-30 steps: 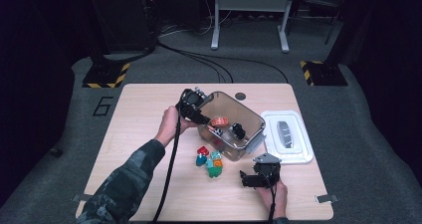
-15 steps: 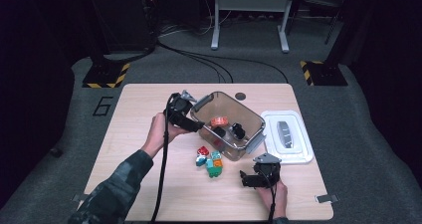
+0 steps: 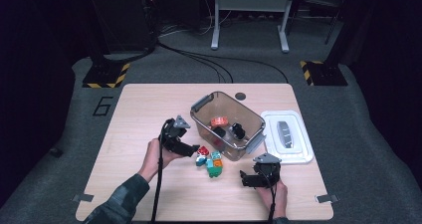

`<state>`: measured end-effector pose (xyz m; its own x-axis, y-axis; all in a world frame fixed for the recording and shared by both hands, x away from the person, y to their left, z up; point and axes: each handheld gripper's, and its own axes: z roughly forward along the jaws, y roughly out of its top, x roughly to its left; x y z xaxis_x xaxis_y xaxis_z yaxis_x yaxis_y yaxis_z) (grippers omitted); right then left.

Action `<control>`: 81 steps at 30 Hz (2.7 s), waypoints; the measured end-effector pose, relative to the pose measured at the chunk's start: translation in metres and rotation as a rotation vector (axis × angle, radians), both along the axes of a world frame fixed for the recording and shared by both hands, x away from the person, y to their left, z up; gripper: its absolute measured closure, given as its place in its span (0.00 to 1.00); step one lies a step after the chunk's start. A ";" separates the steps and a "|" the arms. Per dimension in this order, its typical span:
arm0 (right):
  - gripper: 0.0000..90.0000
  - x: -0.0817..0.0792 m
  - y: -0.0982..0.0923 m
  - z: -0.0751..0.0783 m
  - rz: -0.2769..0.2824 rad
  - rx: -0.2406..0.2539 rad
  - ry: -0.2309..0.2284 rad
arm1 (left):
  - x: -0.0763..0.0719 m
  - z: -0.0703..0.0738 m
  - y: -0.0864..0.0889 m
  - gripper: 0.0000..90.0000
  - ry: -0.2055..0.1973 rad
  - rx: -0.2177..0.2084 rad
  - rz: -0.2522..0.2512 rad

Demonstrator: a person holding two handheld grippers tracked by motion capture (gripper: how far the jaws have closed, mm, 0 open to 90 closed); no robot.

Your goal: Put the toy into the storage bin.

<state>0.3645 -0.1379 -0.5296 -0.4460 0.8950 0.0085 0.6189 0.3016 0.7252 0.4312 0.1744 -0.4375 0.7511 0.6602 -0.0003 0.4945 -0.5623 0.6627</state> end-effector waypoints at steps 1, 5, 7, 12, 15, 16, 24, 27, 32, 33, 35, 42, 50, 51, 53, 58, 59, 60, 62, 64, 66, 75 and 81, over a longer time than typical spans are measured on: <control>0.04 0.000 0.000 0.000 0.001 -0.001 0.000 | -0.001 -0.005 -0.002 0.21 0.005 0.004 -0.004; 0.04 0.000 0.000 0.000 0.003 -0.003 0.000 | -0.003 -0.026 -0.011 0.25 0.021 -0.009 -0.023; 0.04 0.000 0.000 0.000 0.000 -0.001 0.000 | -0.005 -0.031 -0.014 0.31 0.025 -0.014 -0.034; 0.04 0.000 0.000 0.000 0.000 -0.001 0.000 | -0.010 -0.040 -0.020 0.43 0.012 -0.005 -0.074; 0.04 0.000 0.000 0.000 0.000 -0.001 0.000 | -0.012 -0.043 -0.023 0.47 0.015 -0.002 -0.090; 0.04 0.000 0.000 0.000 0.004 -0.004 -0.001 | -0.012 -0.044 -0.024 0.49 0.013 0.001 -0.095; 0.04 0.000 0.000 0.000 0.005 -0.005 -0.003 | -0.013 -0.052 -0.026 0.61 0.019 0.016 -0.114; 0.04 0.000 0.000 0.000 0.002 -0.002 0.000 | -0.014 -0.054 -0.024 0.65 0.018 0.021 -0.115; 0.04 0.000 0.000 0.000 0.005 -0.005 -0.002 | -0.016 -0.056 -0.022 0.66 0.025 0.028 -0.116; 0.04 0.000 0.000 0.000 0.005 -0.005 -0.002 | -0.016 -0.057 -0.022 0.65 0.034 0.037 -0.116; 0.04 0.000 0.000 0.000 0.005 -0.005 -0.002 | -0.015 -0.060 -0.022 0.65 0.042 0.048 -0.110; 0.04 0.000 0.000 0.000 0.005 -0.004 -0.002 | -0.016 -0.060 -0.017 0.66 0.038 0.037 -0.103; 0.04 0.000 0.000 0.000 0.002 -0.003 -0.003 | -0.017 -0.052 -0.007 0.66 0.027 0.022 -0.077; 0.04 0.000 0.000 0.000 0.004 -0.005 -0.003 | -0.016 -0.051 -0.005 0.66 0.028 0.021 -0.079; 0.04 0.000 0.000 0.000 0.002 -0.003 -0.003 | -0.015 -0.048 -0.002 0.66 0.021 0.022 -0.068; 0.04 0.000 0.000 0.000 0.002 -0.003 -0.003 | -0.013 -0.040 0.008 0.66 0.017 0.010 -0.053; 0.04 0.000 0.000 0.000 0.005 -0.006 -0.003 | -0.012 -0.039 0.009 0.66 0.016 0.013 -0.049; 0.04 0.000 0.000 0.000 0.005 -0.006 -0.003 | -0.011 -0.038 0.011 0.66 0.016 0.008 -0.042; 0.04 0.000 0.000 0.000 0.002 -0.005 -0.001 | -0.010 -0.035 0.015 0.66 0.016 0.005 -0.041; 0.04 0.000 0.000 0.000 0.002 -0.005 -0.001 | -0.008 -0.031 0.019 0.66 0.010 -0.002 -0.030; 0.04 0.000 0.000 0.000 -0.002 -0.002 -0.001 | -0.006 -0.027 0.022 0.66 0.002 -0.016 -0.022; 0.04 0.001 0.000 0.000 0.001 -0.005 0.000 | 0.004 -0.008 0.030 0.66 -0.015 -0.030 -0.001; 0.04 0.000 0.000 0.000 0.000 -0.005 0.000 | 0.010 0.007 0.032 0.66 -0.027 -0.041 0.005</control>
